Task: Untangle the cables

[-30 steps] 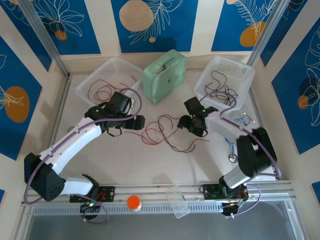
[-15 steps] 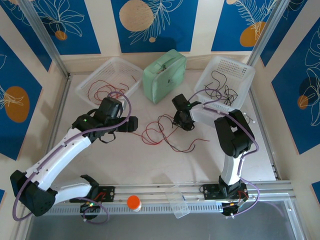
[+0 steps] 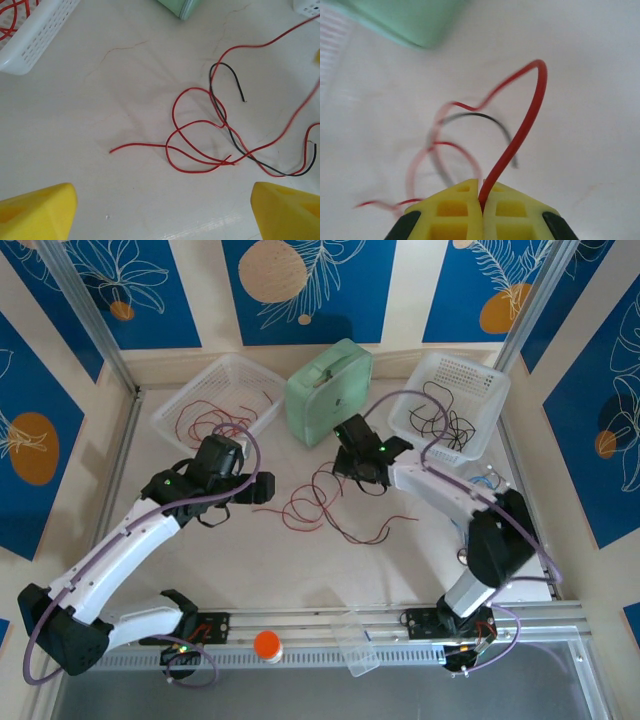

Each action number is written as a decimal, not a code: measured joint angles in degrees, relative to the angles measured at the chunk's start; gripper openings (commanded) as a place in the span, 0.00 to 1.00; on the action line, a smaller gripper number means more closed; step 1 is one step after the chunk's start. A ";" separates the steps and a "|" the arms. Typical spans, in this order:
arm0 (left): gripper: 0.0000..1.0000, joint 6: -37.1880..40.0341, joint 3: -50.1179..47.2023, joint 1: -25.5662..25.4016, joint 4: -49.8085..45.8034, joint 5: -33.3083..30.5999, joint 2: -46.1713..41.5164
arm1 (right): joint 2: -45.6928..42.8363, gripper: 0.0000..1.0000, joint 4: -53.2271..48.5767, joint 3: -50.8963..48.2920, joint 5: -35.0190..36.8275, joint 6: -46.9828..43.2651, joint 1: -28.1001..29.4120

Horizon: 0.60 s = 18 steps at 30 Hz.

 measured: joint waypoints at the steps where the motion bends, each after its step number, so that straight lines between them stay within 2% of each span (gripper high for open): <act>1: 0.86 0.13 -0.31 0.00 0.33 0.04 0.00 | -2.08 0.00 -0.33 1.73 0.07 -1.07 0.92; 6: 0.80 0.61 -1.51 -0.02 1.92 1.53 0.04 | -10.08 0.00 -2.16 8.48 -1.77 -5.84 3.04; 10: 0.77 0.57 -2.43 -0.04 3.82 3.48 0.20 | -11.89 0.00 -5.51 14.32 -5.22 -10.16 2.97; 14: 0.76 0.59 -3.43 -0.04 7.08 6.32 0.31 | -11.91 0.00 -9.38 20.72 -10.54 -16.44 2.89; 18: 0.76 0.55 -4.79 -0.04 12.70 10.73 0.31 | -12.96 0.00 -10.80 22.36 -18.21 -23.34 1.53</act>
